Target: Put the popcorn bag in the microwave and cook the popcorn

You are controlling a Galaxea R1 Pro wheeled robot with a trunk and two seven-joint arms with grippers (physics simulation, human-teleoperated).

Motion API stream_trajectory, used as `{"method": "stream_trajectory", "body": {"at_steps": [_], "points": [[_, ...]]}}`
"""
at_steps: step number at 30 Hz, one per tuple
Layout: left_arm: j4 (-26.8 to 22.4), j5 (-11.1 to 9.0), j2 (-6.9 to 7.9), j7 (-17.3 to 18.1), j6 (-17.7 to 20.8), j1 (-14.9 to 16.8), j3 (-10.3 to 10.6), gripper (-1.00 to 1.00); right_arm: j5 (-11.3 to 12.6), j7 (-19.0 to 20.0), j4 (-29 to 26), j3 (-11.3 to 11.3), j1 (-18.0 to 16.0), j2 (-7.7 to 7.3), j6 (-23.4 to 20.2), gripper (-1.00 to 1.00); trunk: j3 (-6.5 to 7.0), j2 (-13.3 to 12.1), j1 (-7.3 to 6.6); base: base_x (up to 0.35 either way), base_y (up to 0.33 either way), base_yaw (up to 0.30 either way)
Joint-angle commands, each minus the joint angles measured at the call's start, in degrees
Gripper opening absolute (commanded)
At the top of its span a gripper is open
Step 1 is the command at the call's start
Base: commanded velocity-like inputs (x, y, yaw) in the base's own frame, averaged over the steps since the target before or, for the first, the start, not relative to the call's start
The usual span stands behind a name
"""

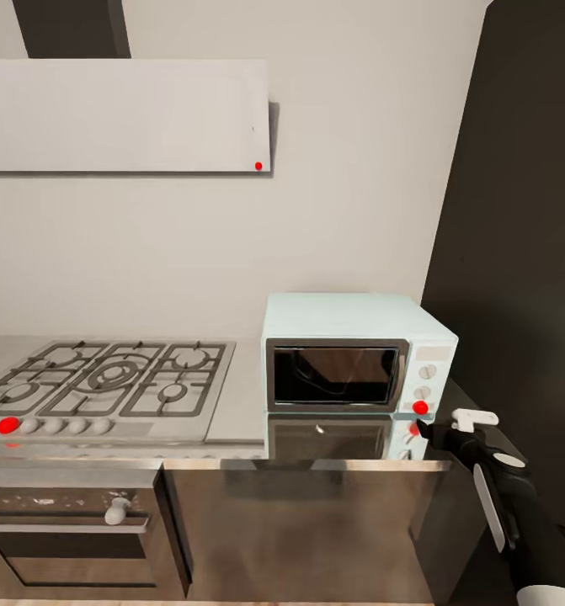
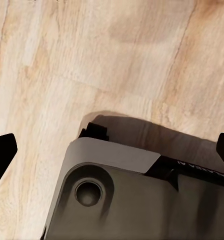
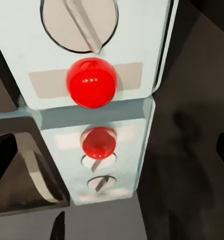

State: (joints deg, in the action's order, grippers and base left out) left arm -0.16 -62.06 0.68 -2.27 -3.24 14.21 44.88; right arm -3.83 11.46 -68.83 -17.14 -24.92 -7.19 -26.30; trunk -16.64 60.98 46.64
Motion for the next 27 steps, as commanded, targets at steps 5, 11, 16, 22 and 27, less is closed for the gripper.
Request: {"method": "stream_trajectory", "body": {"at_steps": [5, 11, 16, 22, 27], "points": [[0.0, -0.3, 0.09, -0.2, -0.1, 0.0, 0.5, 1.00, -0.5, 0.5, 0.0, -0.2, 0.0, 0.07, 0.0, 1.00, -0.07, 0.0, 0.01, 0.141, 0.000, 0.000], [0.0, -0.3, 0.08, -0.2, -0.1, 0.0, 0.5, 1.00, -0.9, 0.3, 0.0, -0.2, 0.0, 0.15, 0.1, 1.00, -0.07, 0.0, 0.01, 0.151, 0.000, 0.000], [0.0, -0.4, 0.11, -0.2, -0.2, 0.0, 0.5, 1.00, -1.1, 0.2, 0.2, -0.2, 0.0, 0.16, 0.1, 1.00, -0.07, 0.0, 0.01, 0.018, 0.000, 0.000], [0.0, -0.4, 0.12, -0.2, -0.2, 0.0, 0.5, 1.00, -1.3, -0.1, 0.2, -0.2, 0.0, 0.27, -0.1, -1.00, -0.07, 0.0, 0.01, 0.002, 0.000, 0.000], [0.0, -0.4, 0.12, -0.2, -0.2, 0.0, 0.5, 1.00, -1.4, -0.2, -0.1, -0.2, 0.0, 0.24, -0.3, -1.00, -0.07, 0.0, 0.01, 0.000, 0.000, 0.000]]}}
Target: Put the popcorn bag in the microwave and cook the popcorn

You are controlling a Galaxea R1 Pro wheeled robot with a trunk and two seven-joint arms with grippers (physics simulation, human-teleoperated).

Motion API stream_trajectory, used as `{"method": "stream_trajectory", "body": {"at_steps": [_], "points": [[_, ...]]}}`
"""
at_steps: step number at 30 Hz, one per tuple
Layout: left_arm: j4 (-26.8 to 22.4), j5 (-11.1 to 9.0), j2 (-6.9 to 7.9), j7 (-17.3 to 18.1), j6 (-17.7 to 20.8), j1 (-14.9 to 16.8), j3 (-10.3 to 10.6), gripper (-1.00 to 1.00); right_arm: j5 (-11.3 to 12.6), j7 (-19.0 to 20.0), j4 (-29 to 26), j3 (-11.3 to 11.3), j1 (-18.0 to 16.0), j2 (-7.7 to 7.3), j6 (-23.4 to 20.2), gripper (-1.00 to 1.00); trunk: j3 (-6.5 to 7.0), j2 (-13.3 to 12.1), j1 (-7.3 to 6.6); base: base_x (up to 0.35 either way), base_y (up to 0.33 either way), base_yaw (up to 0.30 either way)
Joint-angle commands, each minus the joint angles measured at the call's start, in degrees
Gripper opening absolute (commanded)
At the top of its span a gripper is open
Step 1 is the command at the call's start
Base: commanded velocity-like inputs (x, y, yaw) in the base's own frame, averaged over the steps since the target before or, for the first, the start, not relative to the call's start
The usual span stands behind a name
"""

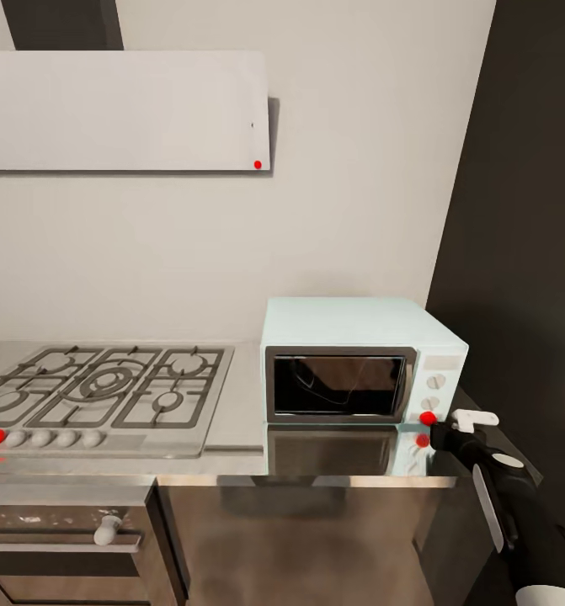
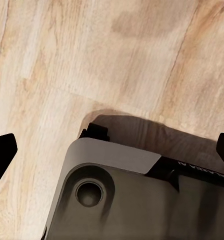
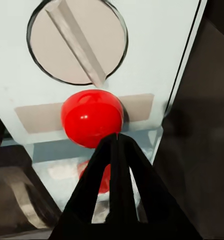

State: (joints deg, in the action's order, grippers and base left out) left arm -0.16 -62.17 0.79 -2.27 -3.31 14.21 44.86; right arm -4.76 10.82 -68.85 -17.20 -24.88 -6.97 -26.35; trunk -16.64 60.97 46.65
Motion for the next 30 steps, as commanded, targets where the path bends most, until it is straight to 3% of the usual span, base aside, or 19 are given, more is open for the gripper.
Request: {"method": "stream_trajectory", "body": {"at_steps": [1, 10, 21, 30], "points": [[0.0, -0.3, 0.00, -0.2, -0.1, 0.0, 0.5, 1.00, -0.5, 0.5, -0.1, -0.1, 0.0, 0.02, -0.3, -1.00, -0.07, 0.0, 0.00, 0.000, 0.000, 0.000], [0.0, -0.3, 0.00, -0.2, -0.1, 0.0, 0.5, 1.00, -0.1, 0.5, 0.2, 0.1, 0.0, 0.38, -0.4, -1.00, -0.07, 0.0, 0.00, 0.000, 0.000, 0.000], [0.0, -0.3, -0.02, -0.3, -0.2, -0.1, 0.3, 1.00, -1.5, 0.8, 1.2, 0.0, 0.0, 0.64, -0.8, -1.00, -0.07, 0.0, 0.00, 0.006, 0.000, 0.000], [0.0, -0.3, 0.00, -0.3, -0.2, -0.1, 0.3, 1.00, -1.4, 0.8, 1.2, 0.0, 0.0, 0.65, -0.8, -1.00, -0.07, 0.0, 0.00, 0.178, 0.000, 0.000]]}}
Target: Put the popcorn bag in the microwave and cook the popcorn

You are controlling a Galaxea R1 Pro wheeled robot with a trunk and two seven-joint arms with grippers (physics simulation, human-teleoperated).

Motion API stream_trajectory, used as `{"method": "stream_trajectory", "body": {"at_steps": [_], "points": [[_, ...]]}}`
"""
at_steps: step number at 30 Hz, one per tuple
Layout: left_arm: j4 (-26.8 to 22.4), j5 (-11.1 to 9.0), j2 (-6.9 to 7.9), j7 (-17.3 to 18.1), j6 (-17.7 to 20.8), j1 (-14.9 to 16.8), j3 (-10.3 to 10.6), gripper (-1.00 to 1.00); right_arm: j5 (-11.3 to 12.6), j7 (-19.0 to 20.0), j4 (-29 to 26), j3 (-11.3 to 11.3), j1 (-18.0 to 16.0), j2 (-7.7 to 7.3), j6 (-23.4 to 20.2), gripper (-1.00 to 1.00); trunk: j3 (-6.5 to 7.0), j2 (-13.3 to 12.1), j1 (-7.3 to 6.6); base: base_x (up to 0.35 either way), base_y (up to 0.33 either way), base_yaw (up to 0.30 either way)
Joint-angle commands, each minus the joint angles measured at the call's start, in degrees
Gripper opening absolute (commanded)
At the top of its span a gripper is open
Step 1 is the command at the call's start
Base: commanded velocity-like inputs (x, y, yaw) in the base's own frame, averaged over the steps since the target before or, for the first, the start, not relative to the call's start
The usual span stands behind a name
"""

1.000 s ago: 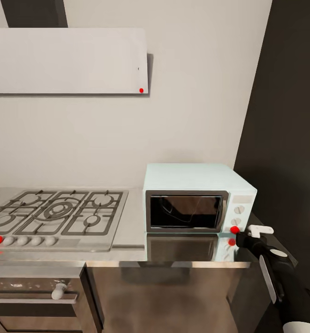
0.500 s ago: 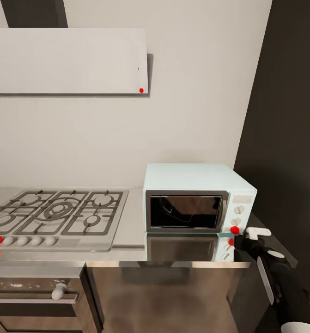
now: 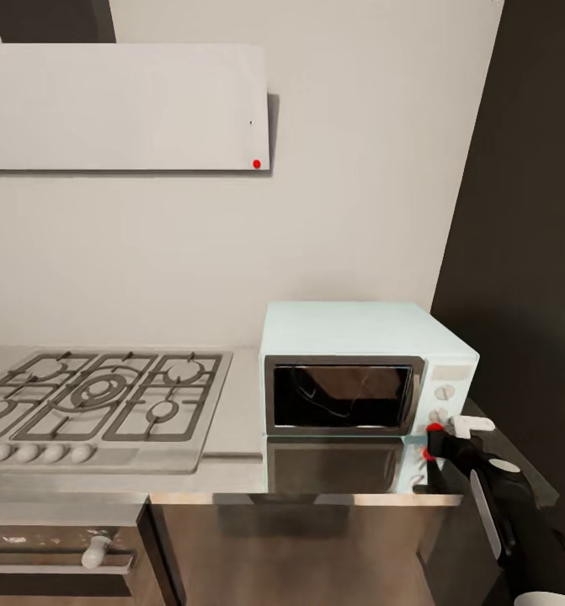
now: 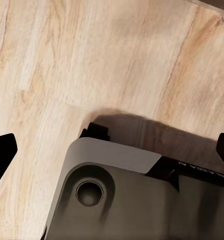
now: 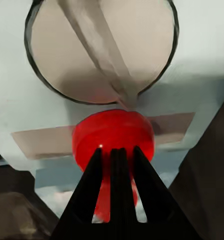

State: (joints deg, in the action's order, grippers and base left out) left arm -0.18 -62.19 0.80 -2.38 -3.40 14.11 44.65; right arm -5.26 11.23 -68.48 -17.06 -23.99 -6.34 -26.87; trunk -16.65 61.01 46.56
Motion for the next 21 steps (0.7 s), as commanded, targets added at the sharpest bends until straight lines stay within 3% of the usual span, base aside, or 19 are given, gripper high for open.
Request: {"method": "stream_trajectory", "body": {"at_steps": [1, 8, 21], "points": [[0.0, -0.3, -0.01, -0.2, -0.1, 0.0, 0.5, 1.00, -0.9, 0.4, 0.2, -0.2, -0.4, 0.03, -0.2, -1.00, -0.06, 0.0, 0.09, 0.195, 0.000, 0.000], [0.0, -0.3, -0.14, -0.2, -0.1, 0.0, 0.5, 1.00, -0.9, 0.4, 0.8, -0.2, -0.9, 0.01, 0.0, -1.00, -0.06, 0.0, 0.09, 0.028, 0.000, 0.000], [0.0, -0.3, -0.37, -0.2, -0.1, 0.0, 0.6, 1.00, -1.3, 0.8, 0.1, -0.2, -0.9, -0.11, -0.6, -1.00, -0.06, 0.0, 0.09, -0.312, 0.000, 0.000]]}}
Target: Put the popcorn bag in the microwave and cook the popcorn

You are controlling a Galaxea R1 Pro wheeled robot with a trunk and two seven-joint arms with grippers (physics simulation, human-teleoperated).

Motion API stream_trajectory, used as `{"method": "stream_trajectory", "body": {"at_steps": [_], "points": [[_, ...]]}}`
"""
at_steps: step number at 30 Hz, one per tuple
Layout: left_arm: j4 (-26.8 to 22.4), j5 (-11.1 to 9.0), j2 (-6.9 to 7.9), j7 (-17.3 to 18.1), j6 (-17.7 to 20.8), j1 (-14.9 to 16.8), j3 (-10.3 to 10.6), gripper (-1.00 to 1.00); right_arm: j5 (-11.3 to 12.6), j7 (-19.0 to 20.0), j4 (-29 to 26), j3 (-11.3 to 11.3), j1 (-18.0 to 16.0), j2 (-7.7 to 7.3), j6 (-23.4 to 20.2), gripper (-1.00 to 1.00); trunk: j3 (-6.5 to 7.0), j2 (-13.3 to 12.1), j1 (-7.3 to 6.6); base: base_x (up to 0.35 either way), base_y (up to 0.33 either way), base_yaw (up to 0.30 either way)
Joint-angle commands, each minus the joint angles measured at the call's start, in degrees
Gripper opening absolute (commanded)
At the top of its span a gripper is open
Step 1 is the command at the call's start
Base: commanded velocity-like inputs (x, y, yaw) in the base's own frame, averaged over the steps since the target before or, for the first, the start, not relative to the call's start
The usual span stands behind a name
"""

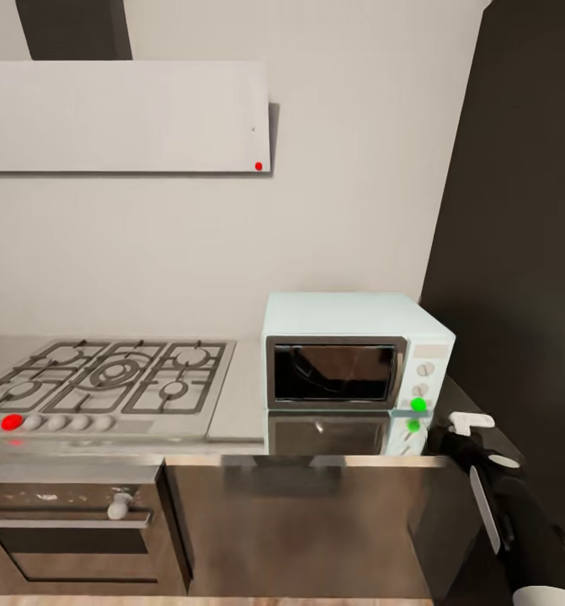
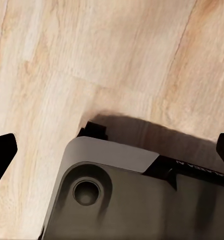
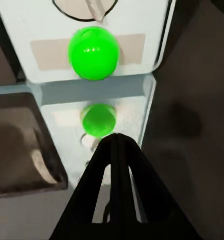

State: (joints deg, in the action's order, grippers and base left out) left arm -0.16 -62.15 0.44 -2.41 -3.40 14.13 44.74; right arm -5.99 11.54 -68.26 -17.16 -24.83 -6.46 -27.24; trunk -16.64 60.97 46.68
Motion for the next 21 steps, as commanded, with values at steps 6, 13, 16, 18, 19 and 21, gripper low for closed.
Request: {"method": "stream_trajectory", "body": {"at_steps": [6, 13, 16, 18, 19, 21], "points": [[0.0, -0.3, 0.00, -0.2, -0.1, 0.0, 0.5, 1.00, -0.7, 4.4, -7.8, -0.2, -0.3, -0.45, -5.9, -1.00, -0.07, 0.1, -0.03, -0.324, 0.000, 0.000], [0.0, -0.3, -0.03, -0.1, -0.1, 0.0, 0.5, 1.00, -0.1, 4.9, -10.9, -0.4, 1.2, -0.56, -12.9, -1.00, -0.07, 0.1, -0.03, -0.324, 0.000, 0.000], [0.0, -0.3, -0.08, -0.1, 0.0, 0.0, 0.5, 1.00, -0.2, 4.7, -2.6, -0.4, 7.0, -0.64, -12.2, -1.00, -0.07, 0.1, -0.03, -0.324, 0.000, 0.000], [0.0, -0.2, -0.04, -0.1, 0.0, -0.1, 0.4, 1.00, -0.4, 4.4, 10.9, -0.4, 8.8, -0.71, -7.2, -1.00, -0.07, 0.1, -0.03, -0.324, 0.000, 0.000], [0.0, -0.2, -0.02, -0.1, 0.0, -0.1, 0.4, 1.00, -1.5, 4.1, 21.4, -0.3, 9.0, -0.74, -1.4, -1.00, -0.07, 0.1, -0.03, -0.314, 0.000, 0.000], [0.0, -0.2, -0.01, -0.1, 0.1, -0.1, 0.4, 1.00, -4.2, 3.6, 35.1, -0.2, 9.1, -0.80, 8.7, -1.00, -0.07, 0.1, -0.03, -0.226, 0.000, 0.000]]}}
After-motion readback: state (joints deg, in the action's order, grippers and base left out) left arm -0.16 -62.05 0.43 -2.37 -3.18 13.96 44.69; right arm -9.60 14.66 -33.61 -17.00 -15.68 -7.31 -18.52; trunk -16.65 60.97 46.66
